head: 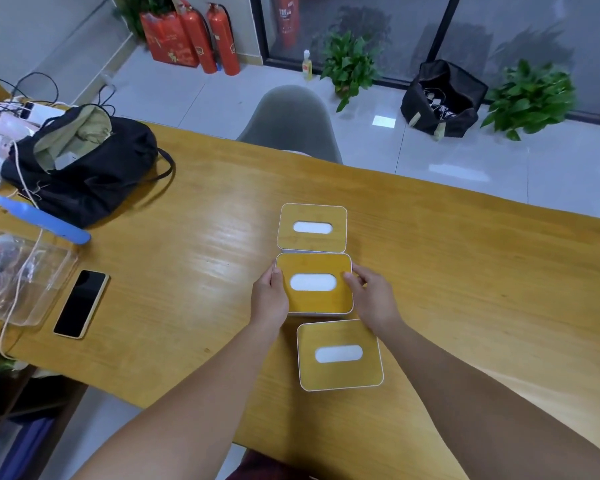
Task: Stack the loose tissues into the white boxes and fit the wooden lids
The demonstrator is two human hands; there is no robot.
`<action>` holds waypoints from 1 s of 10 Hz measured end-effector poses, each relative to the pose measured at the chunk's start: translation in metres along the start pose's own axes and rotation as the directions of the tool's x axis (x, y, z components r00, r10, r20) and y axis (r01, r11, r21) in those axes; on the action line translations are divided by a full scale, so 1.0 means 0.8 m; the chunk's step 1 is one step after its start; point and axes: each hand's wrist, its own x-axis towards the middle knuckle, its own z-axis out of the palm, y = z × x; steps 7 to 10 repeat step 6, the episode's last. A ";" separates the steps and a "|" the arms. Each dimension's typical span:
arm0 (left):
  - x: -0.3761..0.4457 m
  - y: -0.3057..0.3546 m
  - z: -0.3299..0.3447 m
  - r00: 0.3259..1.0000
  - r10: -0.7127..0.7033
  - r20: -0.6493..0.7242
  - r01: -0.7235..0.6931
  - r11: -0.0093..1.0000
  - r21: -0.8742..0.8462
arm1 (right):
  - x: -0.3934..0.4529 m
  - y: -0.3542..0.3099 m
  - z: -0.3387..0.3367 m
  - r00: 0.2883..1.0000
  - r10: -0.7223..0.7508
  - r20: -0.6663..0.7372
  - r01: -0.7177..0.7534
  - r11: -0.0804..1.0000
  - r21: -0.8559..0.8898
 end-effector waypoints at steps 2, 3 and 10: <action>0.001 -0.009 -0.004 0.995 0.094 0.026 -0.096 0.991 0.094 | -0.002 0.004 0.002 0.999 -0.050 -0.018 0.049 0.995 -0.083; 0.002 -0.010 -0.011 0.988 0.123 0.098 -0.138 0.977 0.163 | -0.006 0.003 0.002 0.998 -0.044 -0.037 0.041 0.996 -0.075; 0.003 0.002 -0.048 0.971 0.182 0.152 -0.222 0.924 0.312 | -0.007 -0.003 -0.021 0.993 0.086 -0.083 -0.098 0.983 -0.153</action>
